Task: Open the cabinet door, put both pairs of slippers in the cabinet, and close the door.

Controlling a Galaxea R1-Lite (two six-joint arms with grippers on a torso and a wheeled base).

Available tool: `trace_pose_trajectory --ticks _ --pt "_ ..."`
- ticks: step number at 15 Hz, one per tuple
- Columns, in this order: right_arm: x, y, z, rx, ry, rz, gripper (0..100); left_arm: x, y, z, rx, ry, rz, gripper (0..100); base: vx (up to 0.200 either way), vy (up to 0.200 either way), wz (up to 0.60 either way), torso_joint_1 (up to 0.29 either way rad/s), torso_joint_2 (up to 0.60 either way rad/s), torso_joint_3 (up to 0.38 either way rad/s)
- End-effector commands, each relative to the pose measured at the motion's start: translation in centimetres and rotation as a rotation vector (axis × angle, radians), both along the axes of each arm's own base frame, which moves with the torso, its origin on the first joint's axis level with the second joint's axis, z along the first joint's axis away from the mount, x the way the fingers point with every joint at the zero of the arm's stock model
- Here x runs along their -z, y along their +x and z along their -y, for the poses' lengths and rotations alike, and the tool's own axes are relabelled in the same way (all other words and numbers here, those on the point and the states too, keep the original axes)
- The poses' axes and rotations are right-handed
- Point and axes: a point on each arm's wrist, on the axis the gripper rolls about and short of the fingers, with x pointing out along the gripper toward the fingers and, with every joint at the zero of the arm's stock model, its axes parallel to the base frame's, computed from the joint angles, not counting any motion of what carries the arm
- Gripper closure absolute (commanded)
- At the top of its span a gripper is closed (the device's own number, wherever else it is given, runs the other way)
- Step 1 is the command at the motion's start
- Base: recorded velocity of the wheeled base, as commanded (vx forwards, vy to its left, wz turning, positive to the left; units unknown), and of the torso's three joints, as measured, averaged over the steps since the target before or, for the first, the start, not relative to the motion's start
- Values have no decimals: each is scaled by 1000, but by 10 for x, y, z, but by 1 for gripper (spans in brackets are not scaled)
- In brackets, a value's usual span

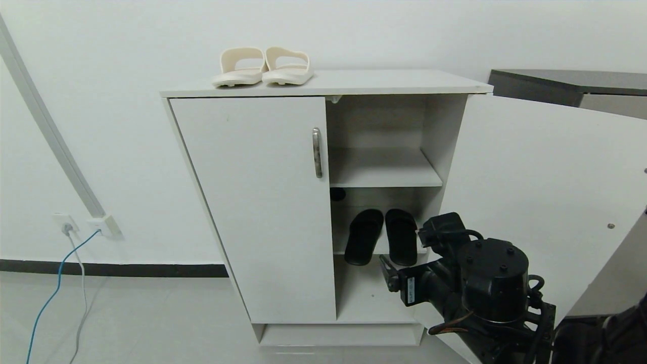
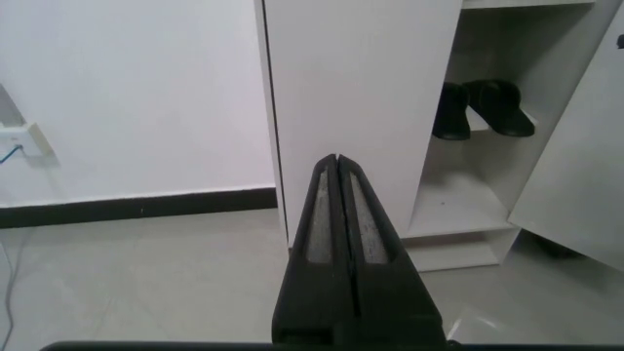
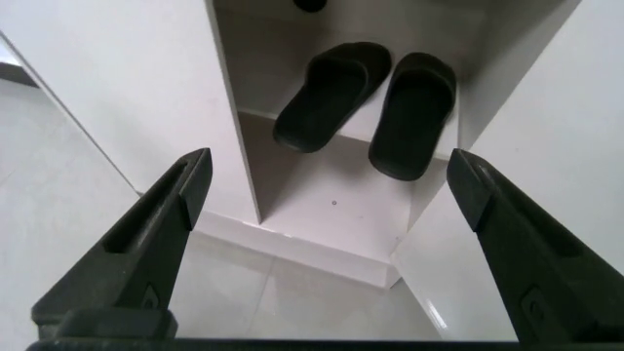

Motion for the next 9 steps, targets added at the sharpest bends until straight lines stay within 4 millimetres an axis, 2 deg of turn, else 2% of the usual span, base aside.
trace_pose_trajectory --ticks 1,3,9 --pt "1 0 0 0 -3 -3 0 0 0 0 -1 0 0 100 0 0 0 0 0 0" --pt "2 0 0 0 -4 -4 0 0 0 0 1 0 -2 100 0 0 0 0 0 0" --pt "2 -1 0 -2 -6 -6 0 0 0 0 1 0 -2 100 0 200 0 1 3 3"
